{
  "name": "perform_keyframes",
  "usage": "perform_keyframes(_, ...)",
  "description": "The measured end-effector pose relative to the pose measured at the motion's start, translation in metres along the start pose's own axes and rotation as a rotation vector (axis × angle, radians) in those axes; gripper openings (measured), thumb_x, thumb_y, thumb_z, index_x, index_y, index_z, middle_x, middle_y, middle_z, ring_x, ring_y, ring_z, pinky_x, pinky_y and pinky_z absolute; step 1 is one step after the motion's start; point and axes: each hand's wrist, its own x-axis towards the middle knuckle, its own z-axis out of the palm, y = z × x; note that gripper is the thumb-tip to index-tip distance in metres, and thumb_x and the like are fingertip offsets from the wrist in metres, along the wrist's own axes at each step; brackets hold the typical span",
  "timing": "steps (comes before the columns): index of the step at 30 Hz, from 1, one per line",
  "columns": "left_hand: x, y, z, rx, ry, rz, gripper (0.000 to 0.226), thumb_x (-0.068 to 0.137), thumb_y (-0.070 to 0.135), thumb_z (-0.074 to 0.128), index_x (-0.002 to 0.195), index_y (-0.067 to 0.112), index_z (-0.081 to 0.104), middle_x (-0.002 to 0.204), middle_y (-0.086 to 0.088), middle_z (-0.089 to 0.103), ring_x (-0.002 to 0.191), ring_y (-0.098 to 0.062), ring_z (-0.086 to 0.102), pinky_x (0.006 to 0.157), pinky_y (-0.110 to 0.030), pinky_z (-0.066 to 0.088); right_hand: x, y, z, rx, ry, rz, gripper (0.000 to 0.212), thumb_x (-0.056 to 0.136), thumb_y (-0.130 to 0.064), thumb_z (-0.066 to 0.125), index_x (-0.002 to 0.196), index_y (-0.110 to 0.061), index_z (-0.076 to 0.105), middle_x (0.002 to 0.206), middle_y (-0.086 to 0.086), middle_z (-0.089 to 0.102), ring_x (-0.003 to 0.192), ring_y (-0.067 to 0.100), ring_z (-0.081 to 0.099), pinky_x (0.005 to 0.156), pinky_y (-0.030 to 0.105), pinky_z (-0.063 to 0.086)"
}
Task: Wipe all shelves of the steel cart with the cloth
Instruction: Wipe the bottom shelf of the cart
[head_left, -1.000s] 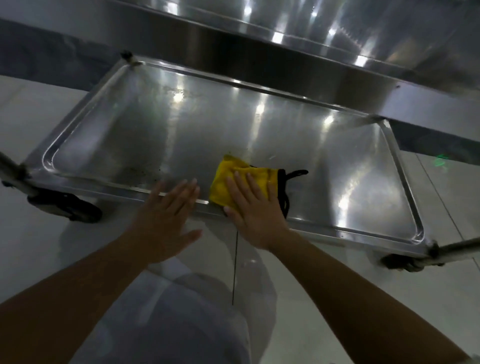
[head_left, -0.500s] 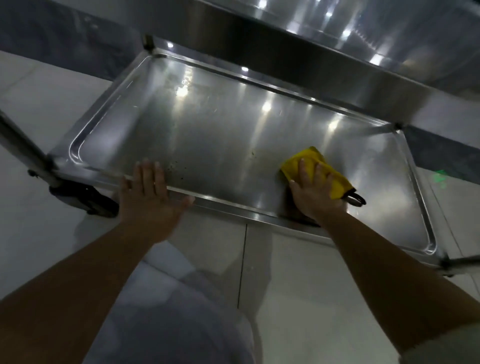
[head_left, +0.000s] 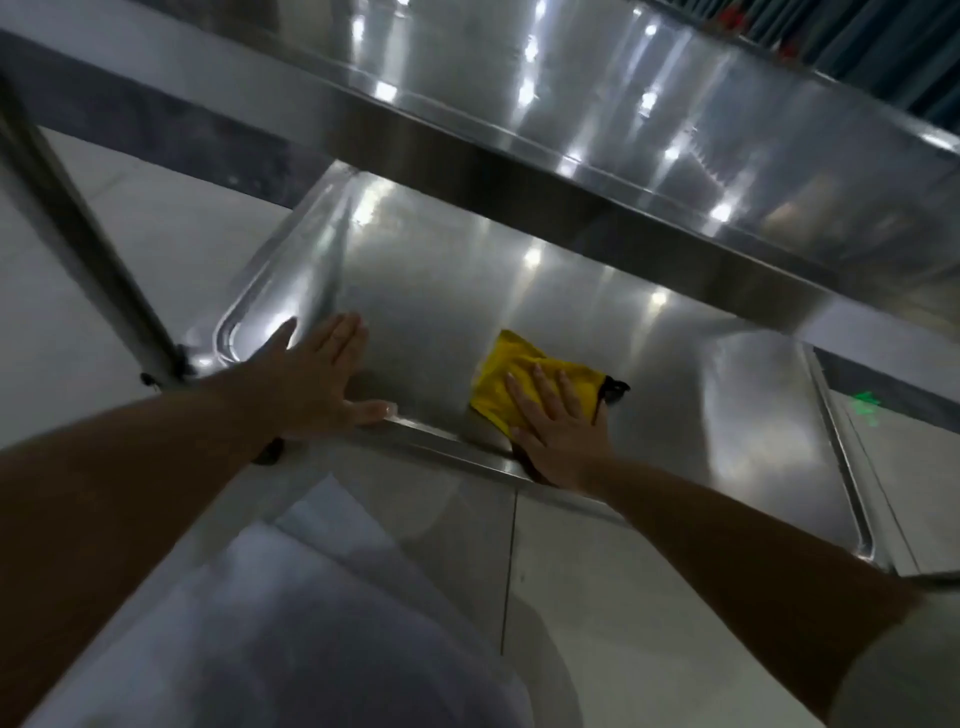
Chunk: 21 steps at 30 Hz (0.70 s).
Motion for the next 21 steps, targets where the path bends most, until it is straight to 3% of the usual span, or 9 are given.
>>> perform_keyframes(5,0.011,-0.047,-0.007,0.070,-0.031,0.060,0.128,0.048,0.097,-0.005,0.143,0.014,-0.029,0.155,-0.002,-0.029,0.142,-0.013,-0.026,0.116,-0.042,-0.012,-0.003,-0.008,0.000,0.044,-0.068,0.113,0.064,0.098,-0.056,0.024,0.137,-0.051,-0.026,0.158,-0.007,-0.023,0.146,0.026,-0.018,0.112,0.062,0.008)
perform_keyframes(7,0.013,-0.055,0.005,0.026,-0.035,0.061,0.136,0.043,0.100,-0.003,0.144,0.013,-0.028,0.155,-0.003,-0.028,0.143,-0.014,-0.025,0.116,-0.040,-0.013,-0.003,-0.025,0.002,-0.030,0.035,0.091,0.059,0.100,-0.050,0.025,0.152,-0.037,-0.001,0.161,0.004,-0.012,0.147,0.036,-0.010,0.109,0.066,0.016)
perform_keyframes(9,0.014,-0.062,0.019,0.016,-0.017,0.052,0.141,0.042,0.102,0.001,0.147,0.012,-0.023,0.157,-0.007,-0.025,0.144,-0.017,-0.023,0.115,-0.039,-0.013,-0.001,-0.042,0.004,0.018,0.190,0.116,0.053,0.099,-0.044,0.030,0.150,-0.030,0.026,0.161,0.012,0.006,0.145,0.043,0.005,0.105,0.070,0.022)
perform_keyframes(12,0.013,-0.072,0.041,0.054,0.009,0.014,0.141,0.043,0.101,0.002,0.149,0.010,-0.017,0.158,-0.014,-0.019,0.146,-0.026,-0.019,0.115,-0.041,-0.012,0.004,-0.061,0.008,0.296,0.148,0.416,0.058,0.099,-0.052,0.030,0.149,-0.046,0.001,0.162,-0.002,-0.005,0.147,0.027,-0.008,0.110,0.065,0.007)
perform_keyframes(14,0.013,-0.078,0.051,0.069,0.026,0.014,0.139,0.044,0.100,0.000,0.148,0.009,-0.019,0.157,-0.015,-0.020,0.145,-0.029,-0.020,0.113,-0.042,-0.014,0.008,-0.070,0.007,0.330,0.108,0.425,0.059,0.098,-0.057,0.026,0.148,-0.048,-0.003,0.161,-0.004,-0.009,0.147,0.025,-0.013,0.111,0.065,0.001)
perform_keyframes(17,0.014,-0.082,0.055,0.031,0.040,0.029,0.135,0.046,0.099,-0.001,0.147,0.012,-0.021,0.157,-0.014,-0.023,0.144,-0.027,-0.024,0.110,-0.041,-0.019,0.010,-0.092,0.001,0.196,0.036,0.187,0.058,0.097,-0.058,0.017,0.148,-0.046,-0.008,0.161,-0.006,-0.015,0.147,0.025,-0.017,0.110,0.067,-0.007)
perform_keyframes(21,0.015,-0.086,0.058,0.017,0.085,0.024,0.134,0.047,0.098,0.000,0.149,0.012,-0.018,0.158,-0.012,-0.020,0.145,-0.025,-0.021,0.112,-0.041,-0.017,0.032,-0.149,-0.006,0.132,0.097,-0.086,0.054,0.099,-0.053,0.020,0.145,-0.051,-0.009,0.161,-0.008,-0.013,0.147,0.025,-0.016,0.110,0.067,-0.001)
